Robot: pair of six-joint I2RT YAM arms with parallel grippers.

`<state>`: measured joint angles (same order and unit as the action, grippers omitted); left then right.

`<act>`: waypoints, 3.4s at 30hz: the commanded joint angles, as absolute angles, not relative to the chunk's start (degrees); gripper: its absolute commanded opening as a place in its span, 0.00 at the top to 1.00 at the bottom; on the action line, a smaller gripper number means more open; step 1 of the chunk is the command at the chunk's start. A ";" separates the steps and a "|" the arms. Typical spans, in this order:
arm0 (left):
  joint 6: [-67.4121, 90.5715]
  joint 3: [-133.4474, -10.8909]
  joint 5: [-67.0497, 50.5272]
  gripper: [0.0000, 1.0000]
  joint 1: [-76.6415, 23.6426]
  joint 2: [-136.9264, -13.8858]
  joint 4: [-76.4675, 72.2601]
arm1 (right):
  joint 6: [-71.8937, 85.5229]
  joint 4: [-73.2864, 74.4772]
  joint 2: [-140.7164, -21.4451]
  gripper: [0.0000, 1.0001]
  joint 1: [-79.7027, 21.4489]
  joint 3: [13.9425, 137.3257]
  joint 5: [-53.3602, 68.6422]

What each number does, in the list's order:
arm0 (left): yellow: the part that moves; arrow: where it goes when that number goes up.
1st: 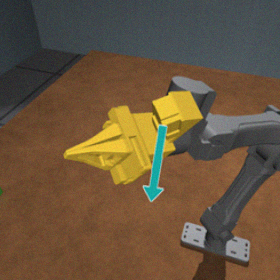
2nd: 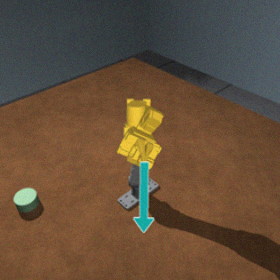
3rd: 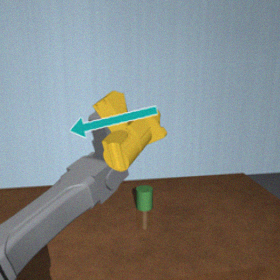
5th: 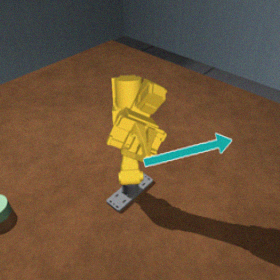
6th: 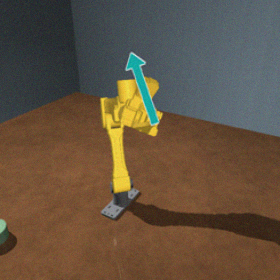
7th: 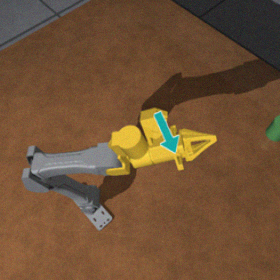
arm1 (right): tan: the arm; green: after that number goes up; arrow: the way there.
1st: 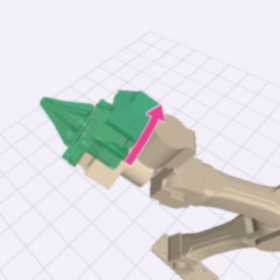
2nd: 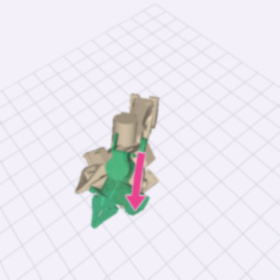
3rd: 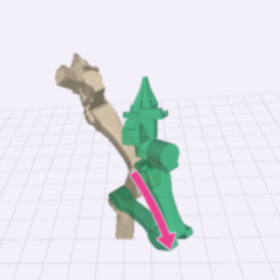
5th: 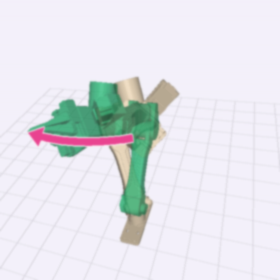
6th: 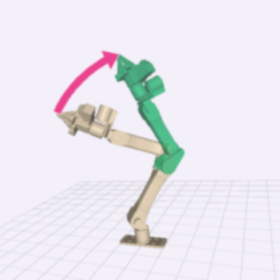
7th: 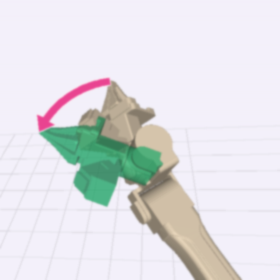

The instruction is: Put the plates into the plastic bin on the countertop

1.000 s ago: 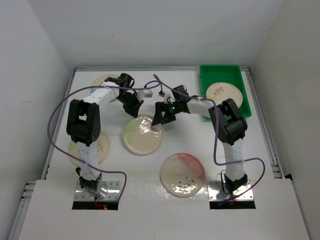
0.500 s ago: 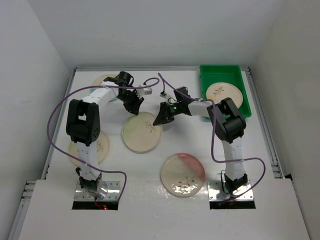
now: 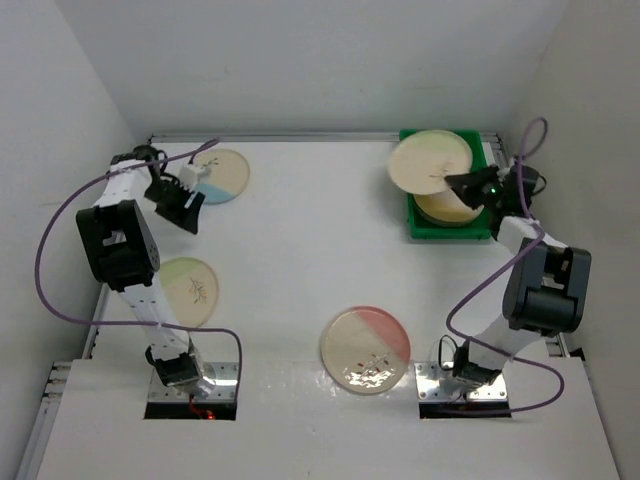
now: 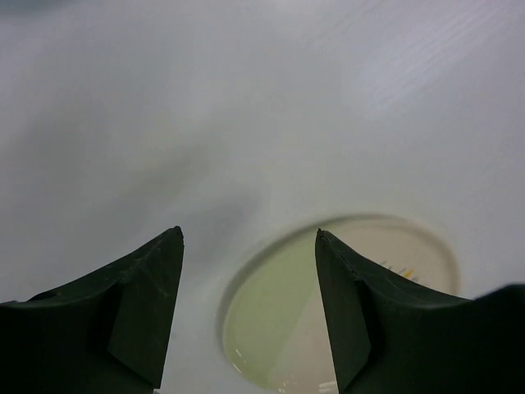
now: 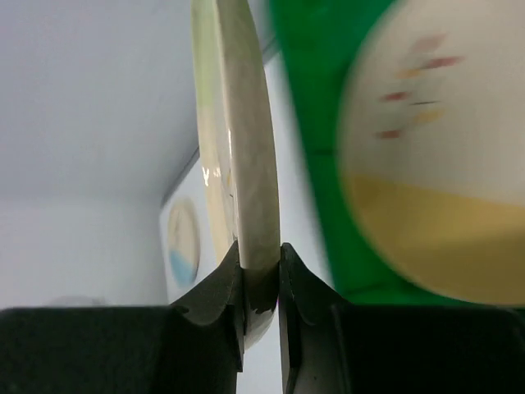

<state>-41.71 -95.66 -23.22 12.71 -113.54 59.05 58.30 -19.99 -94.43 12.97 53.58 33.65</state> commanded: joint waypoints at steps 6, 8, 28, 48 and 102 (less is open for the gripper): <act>-46.58 -80.08 -14.77 0.32 22.75 -108.46 58.20 | 70.14 -28.13 -94.13 1.00 20.13 45.87 18.81; -47.10 -78.23 -14.15 0.31 24.25 -108.46 57.66 | 69.00 -27.86 -95.36 1.00 20.48 46.57 17.41; -48.16 -70.76 -12.75 0.29 27.08 -113.64 55.90 | 53.01 12.39 -95.71 0.35 17.50 58.62 -2.10; -36.47 -82.00 -31.90 1.00 9.95 -103.62 52.12 | 20.50 6.84 -98.11 0.00 -21.48 69.40 23.18; -9.14 -99.14 -17.32 0.46 12.66 -114.69 37.44 | 65.48 -20.05 -99.05 1.00 18.98 52.91 16.88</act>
<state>-10.35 -97.41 -18.61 11.68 -114.39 38.85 64.58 -16.67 -98.70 19.99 50.78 15.81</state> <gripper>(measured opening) 0.535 0.177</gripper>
